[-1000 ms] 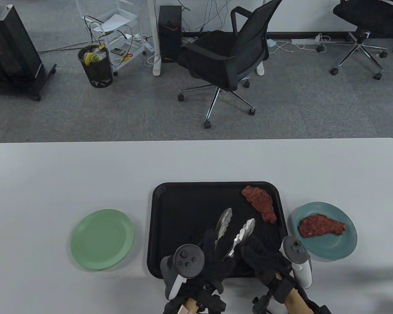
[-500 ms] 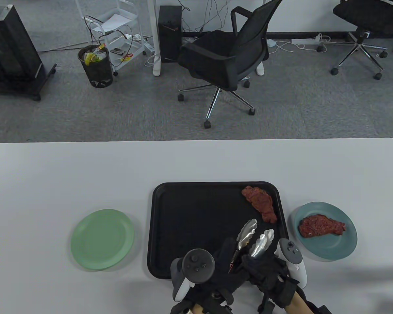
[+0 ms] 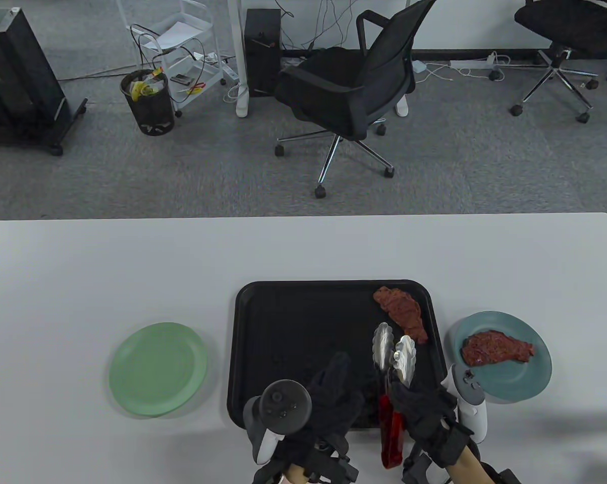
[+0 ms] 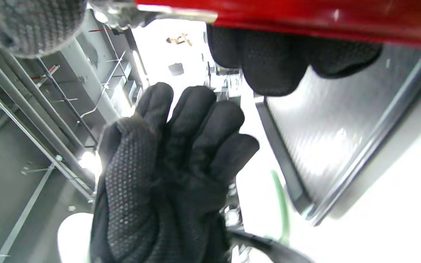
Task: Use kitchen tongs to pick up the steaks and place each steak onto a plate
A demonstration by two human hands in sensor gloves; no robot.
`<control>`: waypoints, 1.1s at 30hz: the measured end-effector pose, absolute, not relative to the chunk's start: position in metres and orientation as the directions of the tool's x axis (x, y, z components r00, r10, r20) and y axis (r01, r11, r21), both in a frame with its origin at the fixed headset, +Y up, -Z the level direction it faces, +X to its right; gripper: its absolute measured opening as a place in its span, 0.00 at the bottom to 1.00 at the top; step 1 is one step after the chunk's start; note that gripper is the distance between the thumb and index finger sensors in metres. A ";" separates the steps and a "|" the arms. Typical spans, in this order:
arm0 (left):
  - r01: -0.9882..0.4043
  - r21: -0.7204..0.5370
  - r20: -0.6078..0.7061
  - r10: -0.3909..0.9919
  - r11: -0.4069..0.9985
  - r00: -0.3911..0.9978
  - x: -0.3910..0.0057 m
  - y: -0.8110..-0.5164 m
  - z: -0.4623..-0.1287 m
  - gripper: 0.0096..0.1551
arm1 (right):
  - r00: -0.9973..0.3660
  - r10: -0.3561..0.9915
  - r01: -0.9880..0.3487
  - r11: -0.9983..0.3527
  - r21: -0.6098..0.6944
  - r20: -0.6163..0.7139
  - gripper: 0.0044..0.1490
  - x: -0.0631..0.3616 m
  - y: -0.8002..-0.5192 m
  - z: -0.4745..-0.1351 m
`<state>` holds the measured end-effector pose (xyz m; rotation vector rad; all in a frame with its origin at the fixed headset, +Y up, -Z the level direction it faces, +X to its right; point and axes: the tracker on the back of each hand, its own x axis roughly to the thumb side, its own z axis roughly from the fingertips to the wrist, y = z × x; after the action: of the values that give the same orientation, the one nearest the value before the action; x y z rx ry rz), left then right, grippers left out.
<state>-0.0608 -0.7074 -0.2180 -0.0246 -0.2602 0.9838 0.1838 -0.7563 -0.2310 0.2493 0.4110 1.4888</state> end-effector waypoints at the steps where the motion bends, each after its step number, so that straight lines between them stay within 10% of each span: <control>1: -0.807 -0.100 0.192 0.807 0.582 0.558 -0.067 -0.706 -0.219 0.46 | -0.046 0.995 -0.925 -0.007 0.381 -0.093 0.59 0.187 -0.751 -0.231; 13: -0.479 -0.057 0.046 0.481 0.876 0.875 -0.091 -0.733 -0.233 0.49 | -0.908 0.419 -0.419 -0.905 0.076 -0.019 0.62 0.202 -0.735 -0.226; 23: -0.463 -0.066 -0.064 0.460 0.884 0.886 -0.107 -0.744 -0.247 0.49 | -0.968 0.252 -0.252 -0.965 0.071 -0.010 0.62 0.203 -0.741 -0.228; 33: -0.299 0.087 -0.416 0.308 0.950 0.856 -0.219 -0.722 -0.292 0.53 | -0.997 0.071 -0.071 -0.997 0.041 0.007 0.63 0.207 -0.746 -0.231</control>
<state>-0.2192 -0.7225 -0.2917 0.0193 0.4408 0.3191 0.2071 -0.7456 -0.2311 0.0125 0.0623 3.0701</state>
